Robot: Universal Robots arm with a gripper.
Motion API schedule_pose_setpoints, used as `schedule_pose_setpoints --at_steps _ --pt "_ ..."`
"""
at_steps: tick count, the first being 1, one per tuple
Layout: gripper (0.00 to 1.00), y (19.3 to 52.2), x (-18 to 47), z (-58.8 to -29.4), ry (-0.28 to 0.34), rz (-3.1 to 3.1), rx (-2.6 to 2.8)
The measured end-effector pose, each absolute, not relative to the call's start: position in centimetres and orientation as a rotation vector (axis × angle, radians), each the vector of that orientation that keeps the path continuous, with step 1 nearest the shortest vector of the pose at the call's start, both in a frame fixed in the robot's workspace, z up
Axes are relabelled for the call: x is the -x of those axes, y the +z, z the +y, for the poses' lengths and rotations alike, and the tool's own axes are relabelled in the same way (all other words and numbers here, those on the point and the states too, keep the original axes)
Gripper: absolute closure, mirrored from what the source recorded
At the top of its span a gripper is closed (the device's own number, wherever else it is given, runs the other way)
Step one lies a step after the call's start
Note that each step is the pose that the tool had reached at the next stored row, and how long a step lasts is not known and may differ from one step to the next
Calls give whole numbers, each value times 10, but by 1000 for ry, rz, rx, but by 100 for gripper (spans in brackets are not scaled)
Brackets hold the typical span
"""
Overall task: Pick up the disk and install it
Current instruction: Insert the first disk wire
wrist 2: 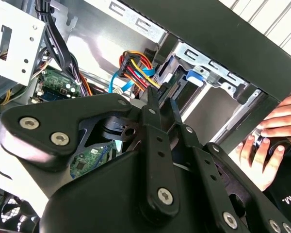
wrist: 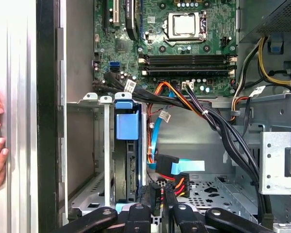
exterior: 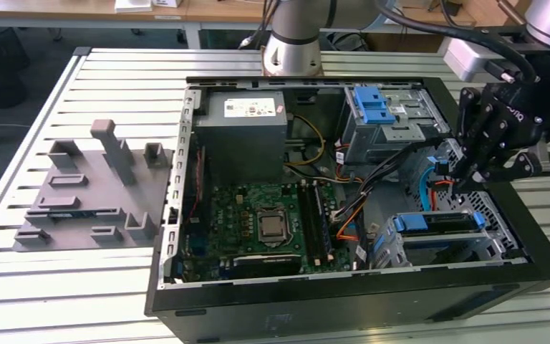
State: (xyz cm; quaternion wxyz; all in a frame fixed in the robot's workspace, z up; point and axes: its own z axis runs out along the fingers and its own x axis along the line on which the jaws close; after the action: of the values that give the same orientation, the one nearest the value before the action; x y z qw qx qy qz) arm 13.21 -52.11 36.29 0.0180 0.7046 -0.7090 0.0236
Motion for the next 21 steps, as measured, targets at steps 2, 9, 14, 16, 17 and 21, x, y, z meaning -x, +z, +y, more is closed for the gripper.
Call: schedule_pose_setpoints --at_steps 2,9,14,16,17,21 --pt "75 362 -132 -521 73 -2202 -2189" --pt "75 361 -132 -521 75 -2201 -2188" --pt "75 360 -132 -521 78 -2200 -2187" --pt "75 359 -132 -521 78 -2200 -2186" --pt "75 359 -132 -521 78 -2200 -2186" --pt "75 359 -132 -521 81 -2198 -2185"
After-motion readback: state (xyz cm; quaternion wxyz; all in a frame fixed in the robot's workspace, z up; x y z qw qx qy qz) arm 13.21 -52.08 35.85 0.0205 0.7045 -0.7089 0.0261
